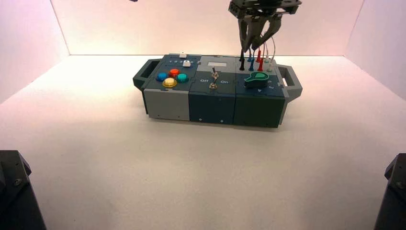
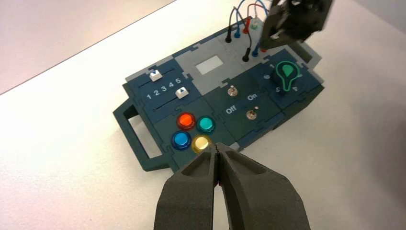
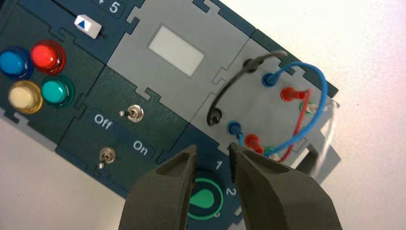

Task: Insert the black wire.

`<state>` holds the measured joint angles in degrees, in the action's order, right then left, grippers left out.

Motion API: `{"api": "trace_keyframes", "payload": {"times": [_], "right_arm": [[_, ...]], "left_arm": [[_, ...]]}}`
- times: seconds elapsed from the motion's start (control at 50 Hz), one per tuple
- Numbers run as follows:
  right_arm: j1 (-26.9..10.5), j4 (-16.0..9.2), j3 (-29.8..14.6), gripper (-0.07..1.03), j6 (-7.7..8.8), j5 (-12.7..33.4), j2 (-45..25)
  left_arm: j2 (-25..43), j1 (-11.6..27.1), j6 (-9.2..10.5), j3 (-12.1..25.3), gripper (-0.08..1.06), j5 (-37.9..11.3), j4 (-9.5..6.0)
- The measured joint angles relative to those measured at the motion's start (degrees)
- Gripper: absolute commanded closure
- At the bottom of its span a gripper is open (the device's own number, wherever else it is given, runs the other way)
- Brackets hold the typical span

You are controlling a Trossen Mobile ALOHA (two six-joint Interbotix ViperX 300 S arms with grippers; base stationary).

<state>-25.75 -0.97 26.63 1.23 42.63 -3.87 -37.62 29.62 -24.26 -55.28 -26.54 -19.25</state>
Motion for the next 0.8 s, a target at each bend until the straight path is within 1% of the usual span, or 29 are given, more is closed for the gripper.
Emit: {"api": "trace_keyframes", "payload": {"times": [0.16, 0.2, 0.4, 0.5, 0.62, 0.7, 0.8], "right_arm": [[0.0, 0.1, 3.0, 0.58, -0.09, -1.7, 3.5], [0.2, 0.0, 4.4, 0.58, -0.44, -3.0, 5.3], [0.9, -0.2, 9.8, 0.58, -0.97, -7.8, 11.4], [0.9, -0.3, 11.9, 0.58, -0.97, -8.5, 14.1], [1.1, -0.3, 13.3, 0.58, -0.97, -8.7, 16.2], [1.2, -0.4, 14.2, 0.58, -0.97, -8.7, 17.4], [1.2, -0.4, 15.2, 0.58, -1.05, -8.8, 18.8]], "left_arm": [[-0.1, -0.4, 0.00, -1.7, 1.01, 3.4, 0.09], [-0.1, -1.1, 0.09, -2.2, 1.01, 4.7, 0.09], [-0.4, -3.5, 0.09, -4.7, 1.01, 9.2, 0.18], [-0.4, -4.0, 0.00, -5.7, 1.01, 11.1, 0.18], [0.0, -4.0, 0.00, -6.3, 1.01, 12.9, 1.05], [0.7, -4.0, 0.00, -6.6, 1.01, 13.6, 1.41], [1.5, -4.0, 0.00, -6.9, 1.01, 14.0, 1.49]]}}
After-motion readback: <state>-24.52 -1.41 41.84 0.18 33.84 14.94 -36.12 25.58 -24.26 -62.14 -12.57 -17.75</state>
